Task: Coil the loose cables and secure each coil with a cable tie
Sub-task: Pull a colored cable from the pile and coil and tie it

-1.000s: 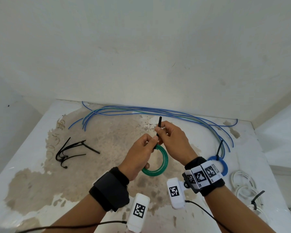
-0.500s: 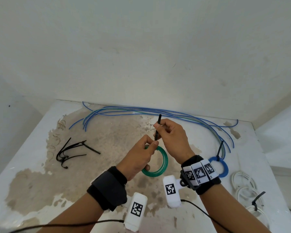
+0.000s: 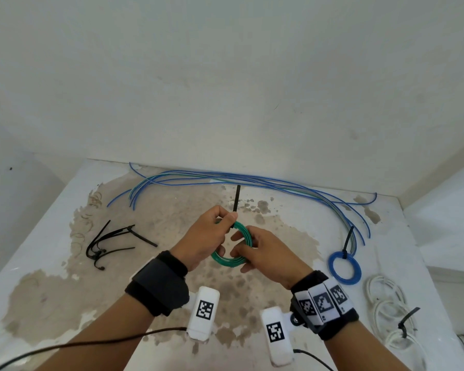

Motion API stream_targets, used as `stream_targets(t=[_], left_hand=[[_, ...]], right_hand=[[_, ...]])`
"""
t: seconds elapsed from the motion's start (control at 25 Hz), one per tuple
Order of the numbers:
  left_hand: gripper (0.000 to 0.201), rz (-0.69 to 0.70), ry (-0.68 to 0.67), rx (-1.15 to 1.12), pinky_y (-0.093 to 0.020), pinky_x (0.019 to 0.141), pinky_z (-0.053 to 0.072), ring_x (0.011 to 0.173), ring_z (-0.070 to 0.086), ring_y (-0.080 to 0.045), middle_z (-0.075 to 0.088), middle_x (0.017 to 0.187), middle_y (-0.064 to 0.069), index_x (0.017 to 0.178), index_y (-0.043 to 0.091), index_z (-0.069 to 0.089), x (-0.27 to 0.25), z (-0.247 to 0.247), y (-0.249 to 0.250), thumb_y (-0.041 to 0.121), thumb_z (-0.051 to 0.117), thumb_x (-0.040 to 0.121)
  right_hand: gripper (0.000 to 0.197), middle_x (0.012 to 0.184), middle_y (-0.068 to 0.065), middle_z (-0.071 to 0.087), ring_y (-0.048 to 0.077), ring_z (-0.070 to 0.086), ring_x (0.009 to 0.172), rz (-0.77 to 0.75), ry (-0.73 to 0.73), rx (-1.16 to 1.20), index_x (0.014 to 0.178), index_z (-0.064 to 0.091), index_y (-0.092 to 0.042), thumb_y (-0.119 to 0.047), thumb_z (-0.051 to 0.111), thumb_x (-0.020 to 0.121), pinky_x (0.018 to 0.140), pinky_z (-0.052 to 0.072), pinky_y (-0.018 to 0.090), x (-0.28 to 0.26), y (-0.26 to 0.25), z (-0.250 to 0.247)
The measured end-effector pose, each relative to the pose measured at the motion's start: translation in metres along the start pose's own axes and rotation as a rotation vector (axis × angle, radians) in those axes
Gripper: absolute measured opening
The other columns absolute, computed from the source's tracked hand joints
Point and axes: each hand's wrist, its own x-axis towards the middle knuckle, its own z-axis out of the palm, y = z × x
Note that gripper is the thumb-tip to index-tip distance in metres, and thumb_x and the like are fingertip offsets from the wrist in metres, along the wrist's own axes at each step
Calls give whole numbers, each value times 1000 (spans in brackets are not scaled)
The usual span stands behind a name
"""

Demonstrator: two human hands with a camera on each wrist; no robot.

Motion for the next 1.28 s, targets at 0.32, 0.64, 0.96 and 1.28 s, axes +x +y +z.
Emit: stream_targets(t=[0.32,0.64,0.96,1.28], left_hand=[[26,-7,21,-36,-29,45,37,44,36,-13,47,62,8,91,14,54,1,-1,0,38,55,101],[28,38,61,13,-26,41,33,47,34,-13,49,64,7,93,12,53,-4,5,-1,39,53,102],[29,27,-15,10,-26,43,31,49,29,-10,44,64,6,83,18,49,-11,15,3,39,51,102],[29,38,-27,62,-25,43,35,50,31,-12,44,67,4,83,20,48,-11,20,3,42,52,101]], right_hand=[[19,104,9,75,18,75,88,9,-33,85,120,60,-7,-9,55,102,76,63,30,0,-9,1],[19,108,5,74,19,75,92,37,-40,155,122,59,-12,-14,54,103,78,63,34,0,-9,4],[29,97,2,77,14,68,82,50,178,404,100,75,-14,-41,62,98,70,52,25,14,-20,-7],[14,83,-1,74,10,69,79,19,237,462,94,76,-12,-24,69,95,77,48,31,26,-19,-14]])
